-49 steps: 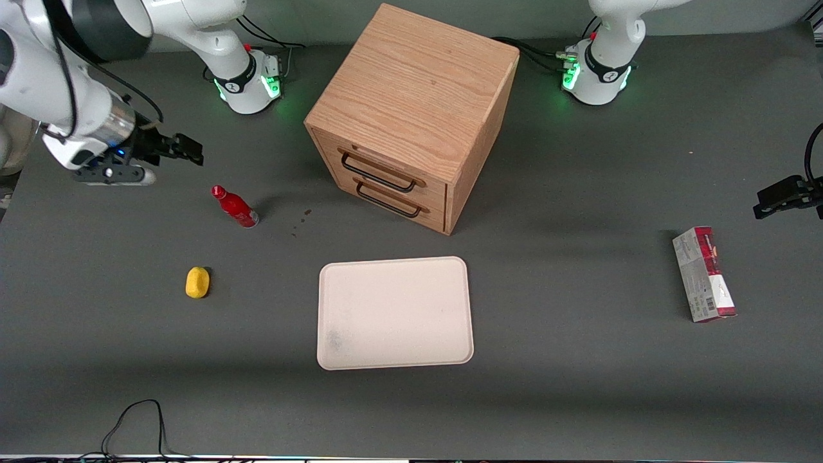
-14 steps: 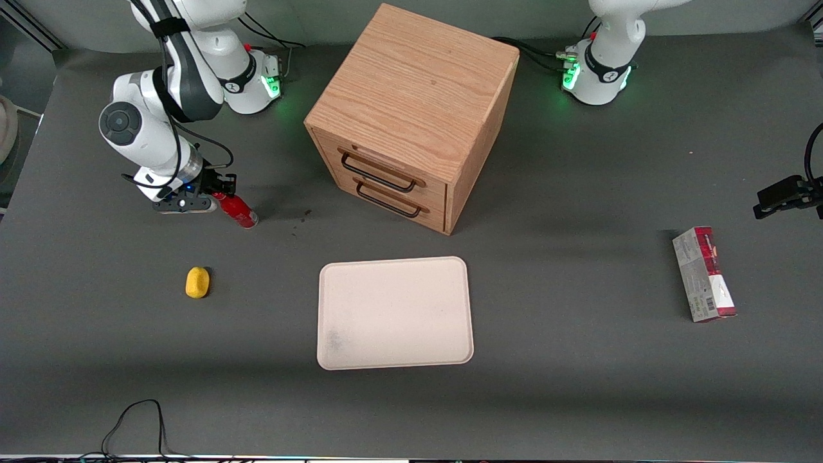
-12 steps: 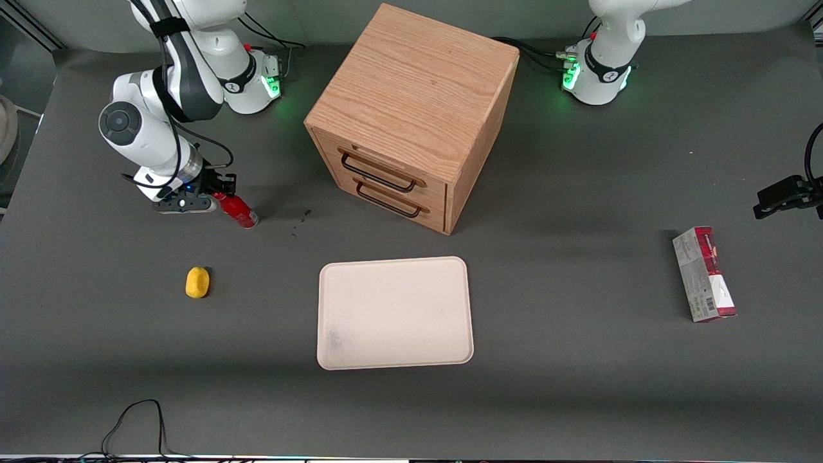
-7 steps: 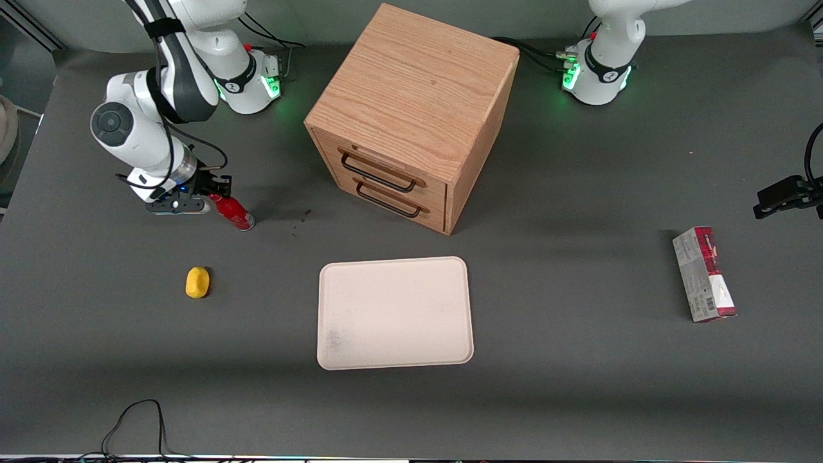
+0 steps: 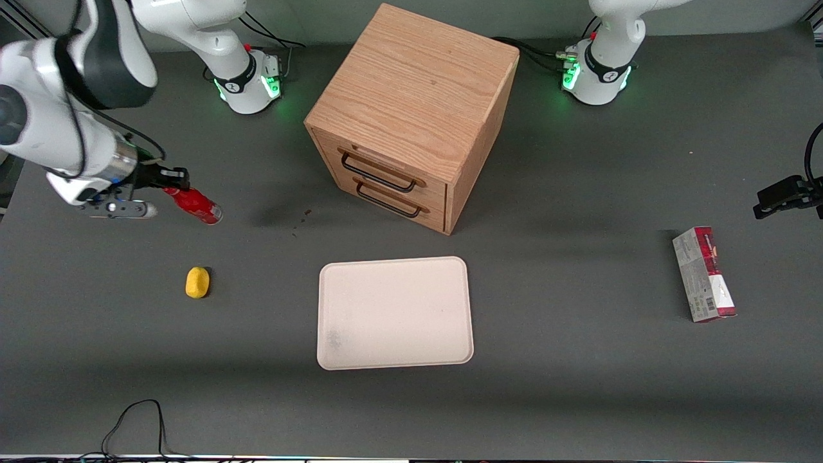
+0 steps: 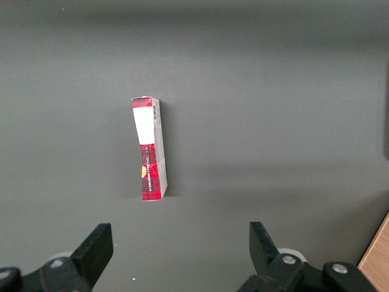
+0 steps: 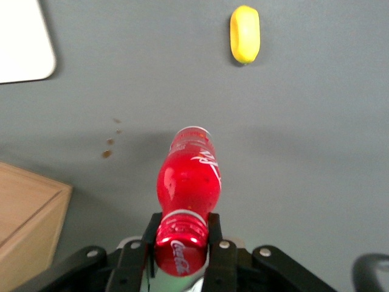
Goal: Place coke bottle on tray
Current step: 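Lift the bottle with the right gripper and swing toward the tray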
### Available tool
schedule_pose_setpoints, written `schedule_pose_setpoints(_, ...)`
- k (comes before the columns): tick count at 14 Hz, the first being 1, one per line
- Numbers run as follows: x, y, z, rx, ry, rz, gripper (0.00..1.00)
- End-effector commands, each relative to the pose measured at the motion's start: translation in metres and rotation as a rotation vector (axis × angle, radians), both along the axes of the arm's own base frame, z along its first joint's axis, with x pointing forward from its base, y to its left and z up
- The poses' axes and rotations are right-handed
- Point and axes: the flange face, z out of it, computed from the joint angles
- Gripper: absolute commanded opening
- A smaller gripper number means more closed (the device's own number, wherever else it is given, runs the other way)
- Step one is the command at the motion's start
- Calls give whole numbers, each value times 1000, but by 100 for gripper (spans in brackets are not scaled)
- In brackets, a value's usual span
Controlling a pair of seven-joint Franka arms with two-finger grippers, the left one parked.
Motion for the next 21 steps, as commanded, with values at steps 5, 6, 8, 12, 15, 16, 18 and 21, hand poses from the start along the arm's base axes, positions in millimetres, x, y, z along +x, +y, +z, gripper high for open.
schedule_pose_setpoints(5, 73, 23, 96, -30, 118, -32, 0)
schedule_pose_setpoints(6, 77, 24, 102, -38, 130, -33, 0)
schedule_pose_setpoints(8, 79, 26, 112, -45, 140, -33, 0)
schedule_pose_setpoints(12, 96, 38, 101, -68, 126, -103, 0)
schedule_pose_setpoints(15, 128, 78, 70, -47, 102, -191, 0)
schedule_pose_setpoints(16, 131, 87, 71, -23, 76, -221, 0)
schedule_pose_setpoints(18, 144, 111, 63, 16, 18, -286, 0)
schedule_pose_setpoints(21, 175, 148, 19, 69, -48, -362, 0)
